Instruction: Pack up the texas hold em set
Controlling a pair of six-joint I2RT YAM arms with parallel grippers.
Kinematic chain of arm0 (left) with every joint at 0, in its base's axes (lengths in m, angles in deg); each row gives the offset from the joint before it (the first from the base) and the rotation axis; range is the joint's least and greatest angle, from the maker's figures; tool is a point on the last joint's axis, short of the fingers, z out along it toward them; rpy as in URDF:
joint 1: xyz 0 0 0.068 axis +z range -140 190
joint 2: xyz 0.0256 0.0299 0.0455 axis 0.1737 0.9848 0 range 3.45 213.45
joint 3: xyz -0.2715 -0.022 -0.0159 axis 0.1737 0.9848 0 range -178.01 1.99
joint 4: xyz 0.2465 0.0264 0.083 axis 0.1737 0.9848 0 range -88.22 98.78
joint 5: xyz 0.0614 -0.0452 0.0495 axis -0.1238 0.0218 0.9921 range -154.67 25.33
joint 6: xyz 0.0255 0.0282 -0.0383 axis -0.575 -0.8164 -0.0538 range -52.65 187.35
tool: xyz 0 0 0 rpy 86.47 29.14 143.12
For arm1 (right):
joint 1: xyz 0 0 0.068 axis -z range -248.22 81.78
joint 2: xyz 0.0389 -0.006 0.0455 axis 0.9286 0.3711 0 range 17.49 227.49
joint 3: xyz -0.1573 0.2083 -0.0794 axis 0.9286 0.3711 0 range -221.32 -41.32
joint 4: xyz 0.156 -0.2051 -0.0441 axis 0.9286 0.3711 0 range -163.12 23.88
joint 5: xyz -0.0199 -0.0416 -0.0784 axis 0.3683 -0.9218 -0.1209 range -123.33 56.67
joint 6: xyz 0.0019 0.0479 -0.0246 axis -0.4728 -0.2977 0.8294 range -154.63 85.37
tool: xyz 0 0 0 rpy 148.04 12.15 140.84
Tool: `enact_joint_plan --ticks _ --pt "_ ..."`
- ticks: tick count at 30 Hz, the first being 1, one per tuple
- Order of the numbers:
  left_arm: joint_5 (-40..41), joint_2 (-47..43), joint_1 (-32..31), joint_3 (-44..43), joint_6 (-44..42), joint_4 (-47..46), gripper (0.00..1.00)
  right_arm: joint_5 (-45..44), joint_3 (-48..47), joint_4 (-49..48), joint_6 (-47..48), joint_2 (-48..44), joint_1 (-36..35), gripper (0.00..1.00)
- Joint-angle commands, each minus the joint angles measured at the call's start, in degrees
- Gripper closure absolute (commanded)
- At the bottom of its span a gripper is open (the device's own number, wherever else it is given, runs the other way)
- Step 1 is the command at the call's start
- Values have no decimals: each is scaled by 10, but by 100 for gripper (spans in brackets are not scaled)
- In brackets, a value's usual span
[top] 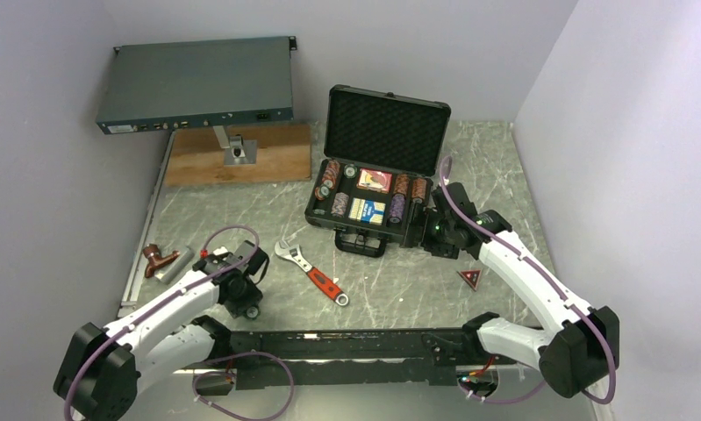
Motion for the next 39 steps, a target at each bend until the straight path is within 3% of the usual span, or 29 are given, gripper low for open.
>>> enact_joint_plan --ticks 1,17,23,32,36,39 --pt "-10 13 -3 6 -5 -59 70 -7 -7 9 13 -15 1 12" --pt "-51 123 -6 -80 -117 -252 69 -10 -5 6 14 -19 2 12" --pt "-53 187 -6 -165 -168 -237 67 -15 -5 11 17 -27 1 12" --pt "-45 138 -9 -151 -226 -171 45 -19 2 9 18 -33 1 11" --pt "-26 109 -8 -149 -252 -150 22 -14 2 5 19 -25 1 11" --pt "-24 126 1 -163 -281 -140 21 -11 3 2 20 -23 1 11"
